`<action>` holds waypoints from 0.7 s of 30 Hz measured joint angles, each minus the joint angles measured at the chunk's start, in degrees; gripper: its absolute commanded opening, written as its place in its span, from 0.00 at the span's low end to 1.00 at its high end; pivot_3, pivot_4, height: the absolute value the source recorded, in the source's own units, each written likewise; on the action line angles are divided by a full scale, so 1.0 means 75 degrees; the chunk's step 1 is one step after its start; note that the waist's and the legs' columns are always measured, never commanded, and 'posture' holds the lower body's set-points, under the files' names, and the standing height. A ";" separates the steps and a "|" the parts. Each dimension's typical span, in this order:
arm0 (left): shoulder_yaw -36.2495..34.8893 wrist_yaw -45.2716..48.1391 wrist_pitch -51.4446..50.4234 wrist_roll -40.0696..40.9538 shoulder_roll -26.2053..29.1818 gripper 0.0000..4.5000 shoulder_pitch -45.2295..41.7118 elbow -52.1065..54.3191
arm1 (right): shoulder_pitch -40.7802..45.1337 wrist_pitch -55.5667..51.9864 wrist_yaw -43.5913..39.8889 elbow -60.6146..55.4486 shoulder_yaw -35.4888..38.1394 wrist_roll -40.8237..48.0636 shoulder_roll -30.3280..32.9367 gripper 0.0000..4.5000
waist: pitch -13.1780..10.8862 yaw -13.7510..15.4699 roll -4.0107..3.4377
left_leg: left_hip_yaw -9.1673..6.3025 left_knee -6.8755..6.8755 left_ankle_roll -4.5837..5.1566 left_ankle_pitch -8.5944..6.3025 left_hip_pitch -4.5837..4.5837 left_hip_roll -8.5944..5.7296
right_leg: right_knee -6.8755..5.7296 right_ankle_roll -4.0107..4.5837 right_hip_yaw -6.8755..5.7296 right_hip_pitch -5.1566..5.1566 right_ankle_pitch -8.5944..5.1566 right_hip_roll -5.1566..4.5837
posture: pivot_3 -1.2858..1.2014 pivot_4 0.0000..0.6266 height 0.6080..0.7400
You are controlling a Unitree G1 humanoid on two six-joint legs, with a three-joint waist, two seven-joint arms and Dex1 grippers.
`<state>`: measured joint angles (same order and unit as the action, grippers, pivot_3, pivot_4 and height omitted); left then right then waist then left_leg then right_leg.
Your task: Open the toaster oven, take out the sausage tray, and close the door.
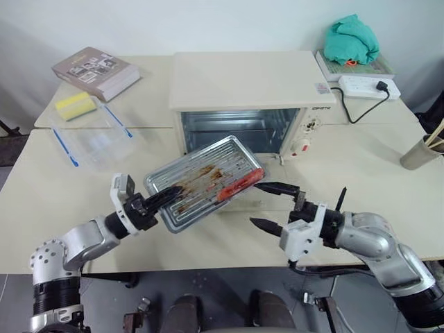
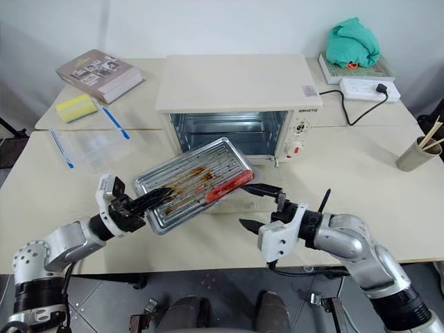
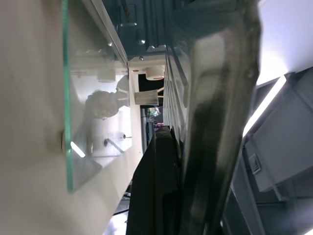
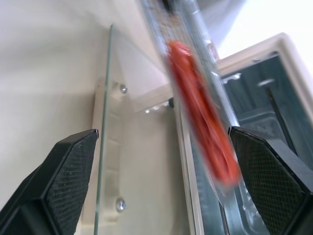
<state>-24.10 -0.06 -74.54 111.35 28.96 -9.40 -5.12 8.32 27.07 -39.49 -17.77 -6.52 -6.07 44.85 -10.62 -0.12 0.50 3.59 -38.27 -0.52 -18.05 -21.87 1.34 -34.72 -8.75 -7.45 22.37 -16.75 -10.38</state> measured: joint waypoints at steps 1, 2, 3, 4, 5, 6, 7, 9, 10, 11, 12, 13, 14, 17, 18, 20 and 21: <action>-0.0134 0.0106 0.0001 0.0003 0.0002 0.00 0.0256 0.0038 | -0.0086 -0.0005 -0.0157 0.0135 0.0167 0.0481 0.0033 0.99 | 0.0000 -0.0001 0.0000 | 0.0003 0.0005 0.0000 0.0000 0.0004 0.0000 | 0.0002 0.0000 0.0004 -0.0001 0.0000 0.0000 | 0.52 0.24 1.00; -0.0281 0.0181 0.0010 0.0003 0.0002 0.00 0.0523 0.0069 | -0.0167 -0.0035 -0.0318 0.0278 0.0321 0.0926 0.0067 0.99 | 0.0000 -0.0002 0.0000 | 0.0005 0.0007 0.0001 -0.0001 0.0008 0.0001 | 0.0003 0.0000 0.0005 -0.0003 0.0000 0.0000 | 0.52 0.24 1.00; -0.0397 0.0245 0.0020 0.0003 0.0002 0.00 0.0737 0.0096 | -0.0213 -0.0131 -0.0430 0.0414 0.0440 0.1227 0.0106 0.99 | 0.0000 0.0005 0.0000 | 0.0005 0.0007 0.0001 -0.0001 0.0011 0.0001 | 0.0001 0.0000 0.0006 -0.0004 0.0000 0.0000 | 0.52 0.24 1.00; -0.0490 0.0325 0.0037 0.0003 0.0000 0.00 0.0909 0.0178 | -0.0240 -0.0206 -0.0522 0.0552 0.0564 0.1481 0.0107 0.95 | 0.0000 0.0006 0.0000 | 0.0006 0.0005 0.0001 -0.0001 0.0012 0.0001 | 0.0002 0.0001 0.0008 -0.0006 0.0000 0.0000 | 0.52 0.24 1.00; -0.0603 0.0391 0.0050 0.0003 -0.0001 0.00 0.1066 0.0298 | -0.0244 -0.0312 -0.0591 0.0686 0.0683 0.1698 0.0108 0.90 | 0.0000 0.0008 0.0000 | 0.0009 0.0004 0.0001 -0.0001 0.0014 0.0001 | 0.0004 0.0002 0.0012 -0.0007 0.0000 -0.0001 | 0.52 0.24 1.00; -0.0722 0.0486 0.0088 0.0003 -0.0018 0.00 0.1254 0.0414 | -0.0238 -0.0417 -0.0659 0.0836 0.0772 0.1937 0.0107 0.85 | 0.0000 0.0008 0.0000 | 0.0012 0.0004 0.0002 -0.0001 0.0019 0.0001 | 0.0006 0.0002 0.0015 -0.0013 0.0000 -0.0001 | 0.52 0.24 1.00; -0.0876 0.0587 0.0129 0.0004 -0.0051 0.00 0.1475 0.0550 | -0.0247 -0.0567 -0.0713 0.1018 0.0928 0.2118 0.0107 0.78 | 0.0000 0.0009 0.0000 | 0.0014 0.0006 0.0005 -0.0003 0.0032 0.0001 | 0.0016 0.0003 0.0015 -0.0028 -0.0001 -0.0001 | 0.52 0.24 1.00; -0.1157 0.0748 0.0214 0.0004 -0.0136 0.00 0.1984 0.0677 | -0.0257 -0.0822 -0.0752 0.1386 0.1214 0.2332 0.0108 0.61 | 0.0000 0.0009 0.0000 | 0.0015 0.0015 0.0009 -0.0007 0.0056 0.0002 | 0.0035 0.0005 0.0014 -0.0054 -0.0002 0.0000 | 0.52 0.24 1.00; -0.1297 0.0835 0.0277 0.0004 -0.0194 0.00 0.2218 0.0723 | -0.0272 -0.0923 -0.0779 0.1551 0.1342 0.2436 0.0108 0.55 | 0.0000 0.0009 0.0000 | 0.0015 0.0017 0.0010 -0.0008 0.0061 0.0003 | 0.0041 0.0007 0.0013 -0.0060 -0.0003 0.0000 | 0.52 0.24 1.00; -0.1441 0.0914 0.0338 0.0002 -0.0259 0.00 0.2407 0.0786 | -0.0306 -0.0992 -0.0828 0.1700 0.1455 0.2520 0.0108 0.46 | 0.0000 0.0013 0.0000 | 0.0015 0.0017 0.0009 -0.0009 0.0063 0.0004 | 0.0044 0.0008 0.0012 -0.0064 -0.0004 0.0001 | 0.52 0.24 1.00; -0.1645 0.1044 0.0417 0.0004 -0.0401 0.00 0.2598 0.0912 | -0.0357 -0.1090 -0.0919 0.1886 0.1575 0.2610 0.0108 0.39 | 0.0000 0.0017 0.0000 | 0.0015 0.0016 0.0011 -0.0012 0.0066 0.0005 | 0.0050 0.0009 0.0012 -0.0070 -0.0004 0.0001 | 0.52 0.24 1.00; -0.1820 0.1160 0.0482 0.0003 -0.0526 0.00 0.2737 0.0952 | -0.0392 -0.1143 -0.1021 0.2070 0.1612 0.2673 0.0109 0.31 | 0.0000 0.0020 0.0000 | 0.0015 0.0016 0.0012 -0.0016 0.0076 0.0005 | 0.0054 0.0009 0.0010 -0.0084 -0.0004 0.0001 | 0.52 0.24 1.00; -0.2002 0.1275 0.0578 0.0004 -0.0675 0.00 0.2863 0.1005 | -0.0413 -0.1159 -0.1135 0.2250 0.1615 0.2703 0.0109 0.24 | 0.0000 0.0014 0.0000 | 0.0015 0.0016 0.0012 -0.0021 0.0085 0.0008 | 0.0063 0.0011 0.0009 -0.0095 -0.0005 0.0002 | 0.52 0.24 1.00; -0.2757 0.1272 0.1103 0.0017 -0.1456 0.00 0.3084 0.1271 | -0.0417 -0.1314 -0.1446 0.2857 0.1661 0.2807 0.0109 0.01 | 0.0000 0.0007 -0.0001 | 0.0020 0.0012 0.0020 -0.0030 0.0089 0.0012 | 0.0074 0.0011 0.0013 -0.0103 -0.0004 0.0003 | 0.52 0.24 1.00; -0.2977 0.1234 0.1305 0.0026 -0.1714 0.00 0.3188 0.1297 | -0.0387 -0.1347 -0.1521 0.3072 0.1679 0.2829 0.0108 0.01 | 0.0000 0.0008 0.0000 | 0.0021 0.0011 0.0020 -0.0033 0.0088 0.0012 | 0.0075 0.0011 0.0012 -0.0103 -0.0004 0.0004 | 0.52 0.24 1.00; -0.3188 0.1212 0.1475 0.0024 -0.2002 0.00 0.3503 0.1441 | -0.0299 -0.1418 -0.1620 0.3350 0.1718 0.2836 0.0108 0.01 | 0.0000 0.0003 0.0000 | 0.0025 0.0011 0.0021 -0.0038 0.0087 0.0013 | 0.0082 0.0011 0.0012 -0.0103 -0.0004 0.0005 | 0.52 0.24 1.00; -0.3292 0.1200 0.1553 0.0025 -0.2230 0.00 0.3680 0.1587 | -0.0243 -0.1495 -0.1653 0.3520 0.1734 0.2829 0.0107 0.01 | 0.0000 -0.0001 0.0000 | 0.0029 0.0011 0.0024 -0.0040 0.0087 0.0013 | 0.0086 0.0010 0.0014 -0.0104 -0.0004 0.0005 | 0.52 0.24 1.00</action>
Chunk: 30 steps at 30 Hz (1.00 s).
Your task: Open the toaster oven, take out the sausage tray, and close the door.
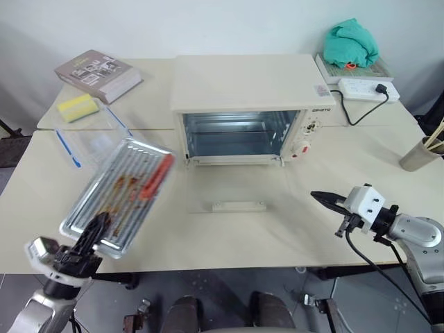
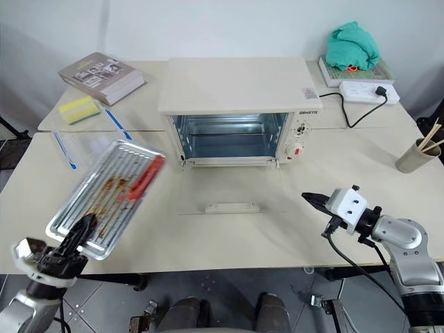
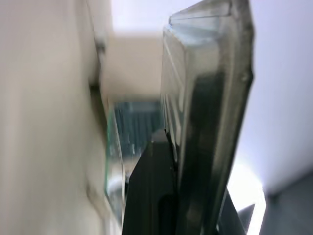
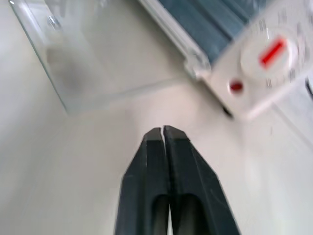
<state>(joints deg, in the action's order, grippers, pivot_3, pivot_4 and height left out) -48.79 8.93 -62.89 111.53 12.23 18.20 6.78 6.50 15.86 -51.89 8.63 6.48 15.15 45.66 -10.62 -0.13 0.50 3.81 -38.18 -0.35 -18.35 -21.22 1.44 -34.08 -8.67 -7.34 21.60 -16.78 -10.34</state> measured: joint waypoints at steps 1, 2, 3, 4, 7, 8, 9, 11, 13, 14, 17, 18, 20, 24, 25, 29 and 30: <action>-0.0059 -0.0045 0.0098 0.0000 -0.0207 0.00 0.0077 0.0109 | 0.0048 -0.0089 -0.0037 0.0120 -0.0003 -0.0005 -0.0004 0.01 | 0.0000 0.0006 0.0000 | 0.0001 -0.0004 0.0001 -0.0001 -0.0001 0.0000 | 0.0005 0.0000 0.0000 -0.0001 0.0000 0.0000 | 0.52 0.24 1.00; -0.0112 -0.0116 0.0221 -0.0001 -0.0406 0.00 0.0087 0.0210 | 0.0095 -0.0185 -0.0065 0.0196 -0.0011 -0.0014 -0.0014 0.01 | 0.0000 0.0008 0.0001 | 0.0001 -0.0008 0.0001 -0.0002 -0.0001 0.0001 | 0.0022 0.0000 0.0000 -0.0001 0.0000 0.0000 | 0.52 0.24 1.00; -0.0171 -0.0207 0.0383 0.0001 -0.0610 0.00 0.0072 0.0289 | 0.0218 -0.0308 -0.0116 0.0302 -0.0056 -0.0031 -0.0058 0.01 | 0.0000 0.0017 0.0001 | -0.0001 -0.0015 0.0001 -0.0003 0.0000 0.0002 | 0.0024 0.0001 -0.0001 -0.0003 0.0000 0.0000 | 0.52 0.24 1.00; -0.0224 -0.0318 0.0524 0.0001 -0.0753 0.00 0.0049 0.0341 | 0.0311 -0.0382 -0.0187 0.0363 -0.0122 -0.0038 -0.0105 0.01 | 0.0001 0.0025 0.0003 | -0.0003 -0.0017 0.0000 -0.0003 0.0000 0.0003 | 0.0024 0.0003 -0.0002 -0.0003 0.0002 0.0000 | 0.52 0.24 1.00; -0.0303 -0.0582 0.0862 0.0000 -0.0990 0.00 -0.0041 0.0523 | 0.0431 -0.0631 -0.0522 0.0490 -0.0342 -0.0030 -0.0268 0.01 | 0.0002 0.0055 0.0005 | -0.0003 -0.0018 0.0001 -0.0007 -0.0002 0.0003 | 0.0027 0.0004 -0.0003 -0.0004 0.0002 0.0001 | 0.52 0.24 1.00; -0.0338 -0.0644 0.0939 0.0001 -0.1049 0.00 -0.0120 0.0548 | 0.0471 -0.0636 -0.0590 0.0565 -0.0397 -0.0022 -0.0337 0.01 | 0.0002 0.0057 0.0005 | -0.0002 -0.0018 0.0001 -0.0008 -0.0003 0.0002 | 0.0029 0.0004 -0.0003 -0.0004 0.0002 0.0001 | 0.52 0.24 1.00; -0.0397 -0.0745 0.1074 0.0001 -0.1197 0.00 -0.0301 0.0581 | 0.0544 -0.0634 -0.0677 0.0706 -0.0502 -0.0031 -0.0460 0.01 | 0.0002 0.0060 0.0005 | -0.0002 -0.0021 0.0002 -0.0009 -0.0003 0.0002 | 0.0029 0.0004 -0.0003 -0.0005 0.0003 0.0001 | 0.52 0.24 1.00; -0.0410 -0.0772 0.1149 0.0001 -0.1286 0.00 -0.0449 0.0610 | 0.0630 -0.0626 -0.0804 0.0864 -0.0553 -0.0054 -0.0588 0.01 | 0.0002 0.0057 0.0005 | 0.0001 -0.0022 0.0003 -0.0011 -0.0004 0.0001 | 0.0025 0.0003 -0.0003 -0.0005 0.0003 0.0002 | 0.52 0.24 1.00; -0.0420 -0.0804 0.1230 0.0001 -0.1338 0.00 -0.0494 0.0682 | 0.0848 -0.0578 -0.0956 0.1151 -0.0545 0.0000 -0.0835 0.01 | 0.0004 0.0030 0.0007 | 0.0002 -0.0021 0.0004 -0.0012 -0.0004 0.0002 | 0.0022 0.0002 -0.0002 -0.0006 0.0004 0.0005 | 0.52 0.24 1.00; -0.0423 -0.0843 0.1271 0.0001 -0.1374 0.00 -0.0498 0.0753 | 0.0890 -0.0494 -0.1034 0.1203 -0.0498 0.0117 -0.0994 0.01 | 0.0004 0.0016 0.0007 | 0.0002 -0.0020 0.0002 -0.0013 -0.0004 0.0007 | 0.0022 0.0002 -0.0003 -0.0006 0.0004 0.0011 | 0.52 0.24 1.00; -0.0425 -0.0889 0.1349 0.0001 -0.1423 0.00 -0.0514 0.0843 | 0.0912 -0.0451 -0.1232 0.1165 -0.0494 0.0442 -0.1275 0.01 | 0.0004 0.0011 0.0007 | 0.0003 -0.0019 -0.0001 -0.0018 -0.0005 0.0015 | 0.0016 0.0003 -0.0003 -0.0007 0.0004 0.0020 | 0.52 0.24 1.00; -0.0420 -0.0904 0.1355 0.0001 -0.1420 0.00 -0.0499 0.0843 | 0.0912 -0.0457 -0.1260 0.1100 -0.0490 0.0495 -0.1278 0.01 | 0.0004 0.0013 0.0007 | 0.0004 -0.0020 0.0001 -0.0020 -0.0005 0.0015 | 0.0018 0.0003 -0.0002 -0.0006 0.0004 0.0020 | 0.52 0.24 1.00; -0.0419 -0.0917 0.1330 0.0001 -0.1374 0.00 -0.0465 0.0841 | 0.0909 -0.0542 -0.1356 0.0858 -0.0417 0.0672 -0.1276 0.01 | 0.0004 0.0013 0.0007 | 0.0004 -0.0022 0.0000 -0.0022 -0.0006 0.0016 | 0.0020 0.0003 -0.0002 -0.0007 0.0005 0.0021 | 0.52 0.24 1.00; -0.0393 -0.0924 0.1203 0.0001 -0.1117 0.00 -0.0527 0.0790 | 0.0913 -0.0967 -0.1506 0.0212 -0.0180 0.1107 -0.1262 0.01 | 0.0004 0.0020 0.0007 | 0.0002 -0.0022 -0.0005 -0.0027 -0.0006 0.0026 | 0.0025 0.0004 -0.0001 -0.0006 0.0004 0.0029 | 0.52 0.24 1.00; -0.0373 -0.0924 0.1136 0.0001 -0.1002 0.00 -0.0533 0.0754 | 0.0916 -0.1050 -0.1509 0.0071 -0.0147 0.1173 -0.1249 0.01 | 0.0004 0.0019 0.0007 | 0.0002 -0.0021 -0.0006 -0.0028 -0.0006 0.0027 | 0.0025 0.0005 -0.0001 -0.0006 0.0005 0.0031 | 0.52 0.24 1.00; -0.0300 -0.0919 0.0917 0.0005 -0.0655 0.00 -0.0569 0.0505 | 0.1000 -0.1452 -0.1461 -0.0375 -0.0079 0.1373 -0.1247 0.01 | 0.0004 0.0018 0.0007 | 0.0003 -0.0019 -0.0007 -0.0032 -0.0006 0.0029 | 0.0025 0.0006 0.0000 -0.0005 0.0005 0.0035 | 0.52 0.24 1.00; -0.0289 -0.0920 0.0894 0.0004 -0.0616 0.00 -0.0570 0.0458 | 0.1048 -0.1515 -0.1421 -0.0441 -0.0019 0.1418 -0.1247 0.01 | 0.0004 0.0014 0.0007 | 0.0003 -0.0019 -0.0007 -0.0033 -0.0007 0.0030 | 0.0026 0.0005 0.0002 -0.0003 0.0005 0.0035 | 0.52 0.24 1.00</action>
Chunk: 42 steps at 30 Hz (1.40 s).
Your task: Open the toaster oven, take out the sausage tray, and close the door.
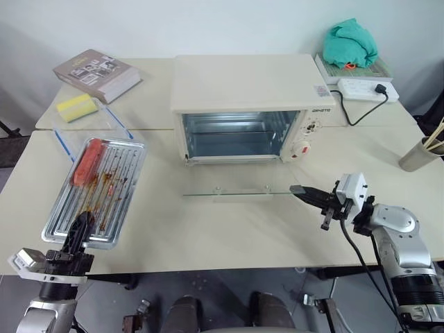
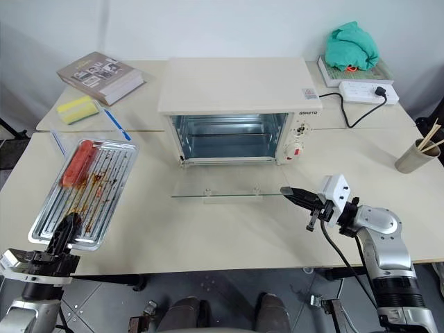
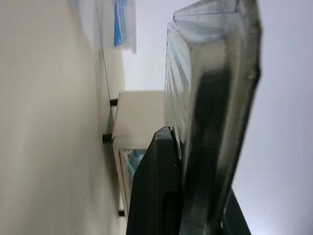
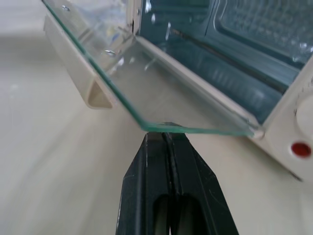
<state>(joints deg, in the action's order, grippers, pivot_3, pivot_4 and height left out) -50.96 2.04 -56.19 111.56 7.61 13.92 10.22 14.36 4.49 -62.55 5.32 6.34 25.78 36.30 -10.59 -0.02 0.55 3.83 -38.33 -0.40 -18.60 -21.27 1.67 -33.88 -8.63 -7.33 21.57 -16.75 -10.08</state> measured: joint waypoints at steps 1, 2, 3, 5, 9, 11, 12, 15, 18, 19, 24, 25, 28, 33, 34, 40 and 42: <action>0.0004 0.0004 -0.0020 0.0000 0.0057 0.00 -0.0003 -0.0019 | 0.0082 -0.0069 0.0090 -0.0098 0.0120 0.0040 0.0000 0.01 | 0.0000 -0.0001 0.0000 | 0.0000 0.0000 0.0000 -0.0002 0.0000 0.0001 | 0.0001 0.0000 0.0000 0.0000 0.0000 0.0000 | 0.52 0.24 1.00; 0.0004 0.0012 -0.0039 0.0000 0.0115 0.00 -0.0016 -0.0036 | 0.0203 -0.0122 0.0182 -0.0113 0.0175 0.0065 -0.0004 0.01 | 0.0000 -0.0003 0.0000 | 0.0000 -0.0001 0.0000 -0.0003 0.0000 0.0002 | 0.0001 0.0000 0.0001 0.0000 0.0000 0.0001 | 0.52 0.24 1.00; 0.0004 0.0021 -0.0080 0.0000 0.0226 0.00 -0.0035 -0.0089 | 0.0357 -0.0161 0.0311 -0.0117 0.0236 0.0106 -0.0028 0.01 | 0.0000 -0.0004 0.0000 | 0.0000 -0.0001 -0.0001 -0.0003 0.0000 0.0004 | 0.0000 0.0000 0.0001 0.0000 0.0000 0.0004 | 0.52 0.24 1.00; -0.0014 0.0060 -0.0150 0.0002 0.0347 0.00 -0.0086 -0.0200 | 0.0627 -0.0341 0.0594 -0.0190 0.0424 0.0269 -0.0154 0.01 | 0.0000 -0.0001 0.0000 | 0.0001 0.0001 -0.0002 -0.0004 0.0001 0.0006 | 0.0001 0.0000 0.0001 0.0000 0.0000 0.0006 | 0.52 0.24 1.00; 0.0029 0.0131 -0.0427 0.0001 0.0650 0.00 -0.0109 -0.0342 | 0.1071 -0.0897 0.1044 -0.0395 0.0549 0.0686 -0.0431 0.01 | 0.0000 -0.0004 0.0000 | 0.0001 0.0006 -0.0007 -0.0007 -0.0001 0.0011 | 0.0004 0.0000 0.0001 0.0004 0.0000 0.0012 | 0.52 0.24 1.00; 0.0080 0.0223 -0.0666 0.0002 0.0946 0.00 -0.0062 -0.0509 | 0.1248 -0.1109 0.1104 -0.0456 0.0493 0.0731 -0.0493 0.01 | 0.0000 0.0006 0.0000 | 0.0003 0.0008 -0.0006 -0.0008 -0.0002 0.0011 | 0.0004 0.0001 0.0001 0.0005 0.0000 0.0012 | 0.52 0.24 1.00; 0.0145 0.0261 -0.0762 0.0001 0.1099 0.00 -0.0038 -0.0597 | 0.1286 -0.1184 0.1114 -0.0522 0.0469 0.0773 -0.0507 0.01 | 0.0000 0.0007 0.0000 | 0.0003 0.0008 -0.0006 -0.0009 -0.0002 0.0011 | 0.0005 0.0000 0.0000 0.0006 0.0000 0.0013 | 0.52 0.24 1.00; 0.0511 0.0419 -0.1216 0.0000 0.1786 0.00 0.0063 -0.0878 | 0.1287 -0.1516 0.1098 -0.0757 0.0429 0.0819 -0.0454 0.01 | 0.0000 0.0013 -0.0001 | 0.0003 0.0010 -0.0003 -0.0015 -0.0004 0.0011 | 0.0005 0.0000 -0.0001 0.0008 0.0000 0.0013 | 0.52 0.24 1.00; 0.0908 0.0682 -0.1586 0.0000 0.2390 0.00 0.0097 -0.0903 | 0.0945 -0.1854 0.1057 -0.1090 0.0489 0.0888 -0.0146 0.01 | 0.0000 0.0037 -0.0001 | -0.0003 0.0011 -0.0003 -0.0021 -0.0007 0.0011 | 0.0006 0.0000 -0.0002 0.0009 0.0000 0.0013 | 0.52 0.24 1.00; 0.1010 0.0761 -0.1695 0.0000 0.2586 0.00 0.0097 -0.0908 | 0.0800 -0.1966 0.1017 -0.1193 0.0512 0.0940 -0.0050 0.01 | 0.0000 0.0037 -0.0001 | 0.0000 0.0012 -0.0007 -0.0025 -0.0006 0.0012 | 0.0007 0.0000 -0.0001 0.0010 0.0000 0.0015 | 0.52 0.24 1.00; 0.1730 0.1109 -0.2043 0.0000 0.3447 0.00 -0.0157 -0.1237 | -0.0196 -0.2130 0.0742 -0.1839 0.0948 0.1035 0.0415 0.28 | -0.0003 0.0014 -0.0007 | 0.0010 0.0024 -0.0012 -0.0030 -0.0003 0.0022 | 0.0009 0.0000 0.0001 0.0018 0.0000 0.0025 | 0.52 0.24 1.00; 0.2056 0.1134 -0.2140 -0.0001 0.3675 0.00 -0.0471 -0.1463 | -0.0705 -0.2158 0.0633 -0.2143 0.1155 0.1098 0.0594 0.34 | -0.0006 0.0092 -0.0012 | 0.0006 0.0024 -0.0012 -0.0030 -0.0004 0.0020 | 0.0008 0.0000 0.0002 0.0017 0.0000 0.0025 | 0.52 0.24 1.00; 0.2805 0.1219 -0.2337 0.0000 0.4098 0.00 -0.1173 -0.1811 | -0.1719 -0.2274 0.0470 -0.2781 0.1421 0.1155 0.0772 0.57 | -0.0006 0.0174 -0.0013 | 0.0026 0.0023 -0.0013 -0.0031 0.0000 0.0021 | 0.0017 0.0000 0.0020 0.0017 0.0000 0.0030 | 0.52 0.24 1.00; 0.4179 0.1160 -0.2471 -0.0009 0.4215 0.00 -0.2440 -0.2378 | -0.2794 -0.2327 0.0523 -0.3475 0.1953 0.1208 0.0790 0.93 | -0.0007 0.0195 -0.0015 | 0.0040 0.0021 -0.0012 -0.0031 0.0005 0.0023 | 0.0015 0.0000 0.0034 0.0019 0.0000 0.0034 | 0.52 0.24 1.00; 0.4526 0.1123 -0.2521 -0.0046 0.4210 0.00 -0.2799 -0.2484 | -0.3001 -0.2332 0.0577 -0.3637 0.2111 0.1215 0.0791 1.00 | -0.0007 0.0218 -0.0015 | 0.0039 0.0019 -0.0011 -0.0031 0.0003 0.0021 | 0.0015 0.0000 0.0037 0.0018 0.0000 0.0034 | 0.52 0.24 1.00; 0.5663 0.1144 -0.2948 -0.0634 0.4207 0.00 -0.4011 -0.3054 | -0.3814 -0.2423 0.0785 -0.4164 0.2791 0.1280 0.0790 1.00 | -0.0007 0.0207 -0.0015 | 0.0046 0.0022 -0.0012 -0.0030 0.0005 0.0020 | 0.0015 -0.0001 0.0043 0.0024 0.0000 0.0037 | 0.52 0.24 1.00; 0.5988 0.1220 -0.3122 -0.1191 0.4142 0.00 -0.4514 -0.3312 | -0.4147 -0.2425 0.0876 -0.4373 0.3018 0.1282 0.0760 1.00 | -0.0007 0.0215 -0.0016 | 0.0050 0.0020 -0.0011 -0.0030 0.0005 0.0020 | 0.0015 -0.0001 0.0046 0.0023 0.0000 0.0038 | 0.52 0.24 1.00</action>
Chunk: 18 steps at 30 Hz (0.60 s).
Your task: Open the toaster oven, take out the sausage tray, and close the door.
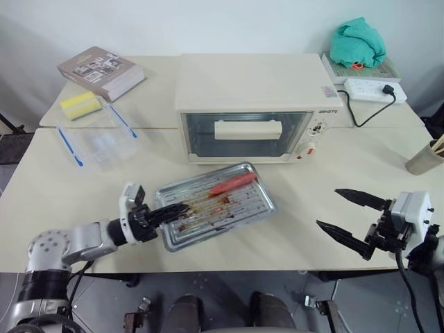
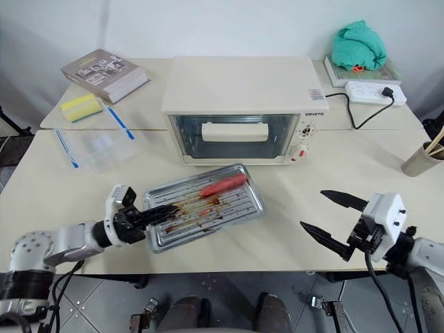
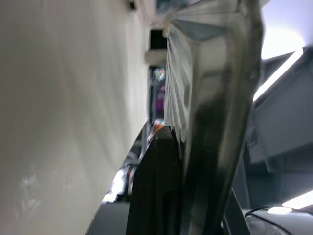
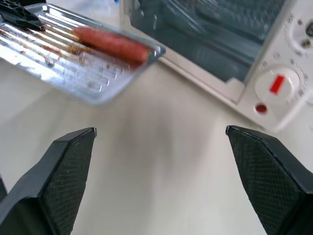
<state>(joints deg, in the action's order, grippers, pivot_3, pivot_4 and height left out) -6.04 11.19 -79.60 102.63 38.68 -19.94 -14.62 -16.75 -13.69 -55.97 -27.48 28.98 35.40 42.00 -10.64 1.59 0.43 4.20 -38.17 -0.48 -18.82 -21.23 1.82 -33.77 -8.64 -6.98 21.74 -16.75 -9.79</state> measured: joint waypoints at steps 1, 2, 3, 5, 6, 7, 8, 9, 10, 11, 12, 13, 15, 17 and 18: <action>0.0112 0.0030 -0.0066 -0.0287 -0.0029 0.00 -0.0164 -0.0058 | -0.0122 0.0000 0.0032 -0.0108 0.0096 0.0003 -0.0026 1.00 | 0.0000 0.0002 0.0000 | 0.0004 0.0000 0.0000 0.0000 0.0001 0.0000 | 0.0001 0.0000 0.0004 0.0000 0.0000 0.0000 | 0.52 0.24 1.00; 0.0169 0.0050 -0.0120 -0.0472 -0.0042 0.00 -0.0266 -0.0123 | -0.0188 0.0000 0.0066 -0.0184 0.0134 0.0005 -0.0033 1.00 | 0.0000 -0.0003 0.0000 | 0.0007 0.0000 0.0001 0.0000 0.0002 -0.0001 | 0.0002 0.0000 0.0006 0.0000 0.0000 0.0000 | 0.52 0.24 1.00; 0.0221 0.0154 -0.0243 -0.0719 -0.0078 0.00 -0.0453 -0.0213 | -0.0354 0.0000 0.0110 -0.0286 0.0219 0.0027 -0.0078 1.00 | 0.0001 -0.0004 -0.0001 | 0.0007 0.0000 0.0001 0.0000 0.0004 -0.0001 | 0.0001 0.0000 0.0007 -0.0002 0.0000 0.0000 | 0.52 0.24 1.00; 0.0230 0.0221 -0.0312 -0.1028 -0.0184 0.00 -0.0616 -0.0244 | -0.0486 0.0000 0.0169 -0.0378 0.0275 0.0042 -0.0152 1.00 | 0.0003 0.0018 -0.0006 | 0.0006 -0.0002 0.0003 0.0001 0.0005 -0.0002 | 0.0001 0.0000 0.0008 -0.0004 0.0000 -0.0001 | 0.52 0.24 1.00; 0.0230 0.0261 -0.0342 -0.1194 -0.0260 0.00 -0.0691 -0.0248 | -0.0580 0.0000 0.0195 -0.0445 0.0320 0.0046 -0.0173 1.00 | 0.0008 0.0043 -0.0013 | 0.0006 -0.0004 0.0003 0.0001 0.0007 -0.0003 | 0.0002 -0.0001 0.0008 -0.0008 0.0000 -0.0001 | 0.52 0.24 1.00; 0.0226 0.0281 -0.0388 -0.1351 -0.0320 0.00 -0.0775 -0.0253 | -0.0656 0.0000 0.0223 -0.0519 0.0371 0.0050 -0.0197 1.00 | 0.0009 0.0068 -0.0015 | 0.0006 -0.0005 0.0003 0.0001 0.0008 -0.0003 | 0.0002 -0.0001 0.0010 -0.0009 0.0000 -0.0001 | 0.52 0.24 1.00; 0.0223 0.0289 -0.0422 -0.1482 -0.0371 0.00 -0.0840 -0.0254 | -0.0699 0.0001 0.0241 -0.0567 0.0394 0.0056 -0.0215 1.00 | 0.0009 0.0091 -0.0015 | 0.0006 -0.0007 0.0004 0.0002 0.0012 -0.0003 | 0.0001 -0.0001 0.0011 -0.0013 0.0001 -0.0001 | 0.52 0.24 1.00; 0.0214 0.0296 -0.0468 -0.1626 -0.0439 0.00 -0.0907 -0.0257 | -0.0779 0.0002 0.0274 -0.0623 0.0415 0.0059 -0.0242 1.00 | 0.0011 0.0122 -0.0018 | 0.0005 -0.0009 0.0004 0.0002 0.0013 -0.0003 | 0.0001 -0.0002 0.0012 -0.0015 0.0001 -0.0002 | 0.52 0.24 1.00; 0.0197 0.0298 -0.0498 -0.1756 -0.0520 0.00 -0.0957 -0.0261 | -0.0847 0.0002 0.0301 -0.0686 0.0421 0.0061 -0.0277 1.00 | 0.0016 0.0159 -0.0027 | 0.0005 -0.0010 0.0004 0.0002 0.0015 -0.0003 | 0.0001 -0.0002 0.0012 -0.0015 0.0001 -0.0001 | 0.52 0.24 1.00; 0.0187 0.0305 -0.0525 -0.1896 -0.0583 0.00 -0.1007 -0.0271 | -0.0907 0.0002 0.0320 -0.0757 0.0420 0.0063 -0.0292 1.00 | 0.0022 0.0200 -0.0036 | 0.0005 -0.0012 0.0004 0.0002 0.0015 -0.0004 | 0.0001 -0.0002 0.0013 -0.0016 0.0001 -0.0002 | 0.52 0.24 1.00; 0.0174 0.0324 -0.0587 -0.2034 -0.0620 0.00 -0.1068 -0.0286 | -0.0930 0.0002 0.0350 -0.0800 0.0422 0.0065 -0.0298 1.00 | 0.0023 0.0212 -0.0039 | 0.0005 -0.0012 0.0004 0.0002 0.0015 -0.0005 | 0.0000 -0.0003 0.0014 -0.0016 0.0002 -0.0002 | 0.52 0.24 1.00; 0.0164 0.0346 -0.0642 -0.2137 -0.0650 0.00 -0.1120 -0.0294 | -0.0952 0.0002 0.0371 -0.0827 0.0422 0.0068 -0.0299 1.00 | 0.0024 0.0224 -0.0040 | 0.0005 -0.0013 0.0004 0.0002 0.0017 -0.0005 | -0.0001 -0.0003 0.0014 -0.0017 0.0002 -0.0002 | 0.52 0.24 1.00; 0.0072 0.0403 -0.0806 -0.2371 -0.0719 0.00 -0.1203 -0.0336 | -0.0992 0.0002 0.0418 -0.0867 0.0424 0.0074 -0.0303 1.00 | 0.0027 0.0224 -0.0046 | 0.0005 -0.0013 0.0005 0.0003 0.0018 -0.0005 | -0.0004 -0.0003 0.0015 -0.0018 0.0002 -0.0002 | 0.52 0.24 1.00; 0.0002 0.0432 -0.0965 -0.2542 -0.0809 0.00 -0.1315 -0.0487 | -0.1032 -0.0001 0.0454 -0.0894 0.0424 0.0084 -0.0303 1.00 | 0.0032 0.0229 -0.0055 | 0.0004 -0.0013 0.0005 0.0003 0.0019 -0.0005 | -0.0004 -0.0003 0.0014 -0.0019 0.0002 -0.0002 | 0.52 0.24 1.00; -0.0026 0.0437 -0.1057 -0.2651 -0.0827 0.00 -0.1405 -0.0539 | -0.1035 -0.0011 0.0493 -0.0916 0.0424 0.0104 -0.0303 1.00 | 0.0033 0.0232 -0.0055 | 0.0004 -0.0013 0.0006 0.0003 0.0019 -0.0005 | -0.0005 -0.0003 0.0014 -0.0019 0.0002 -0.0002 | 0.52 0.24 1.00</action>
<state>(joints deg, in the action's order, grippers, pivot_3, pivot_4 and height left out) -6.24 14.46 -87.53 82.75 32.48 -30.47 -18.66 -24.51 -13.78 -52.28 -34.35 32.16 36.18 39.73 -10.39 3.33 0.02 4.23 -38.27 -0.44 -18.80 -21.09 1.78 -33.81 -8.66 -6.88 21.60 -16.73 -9.80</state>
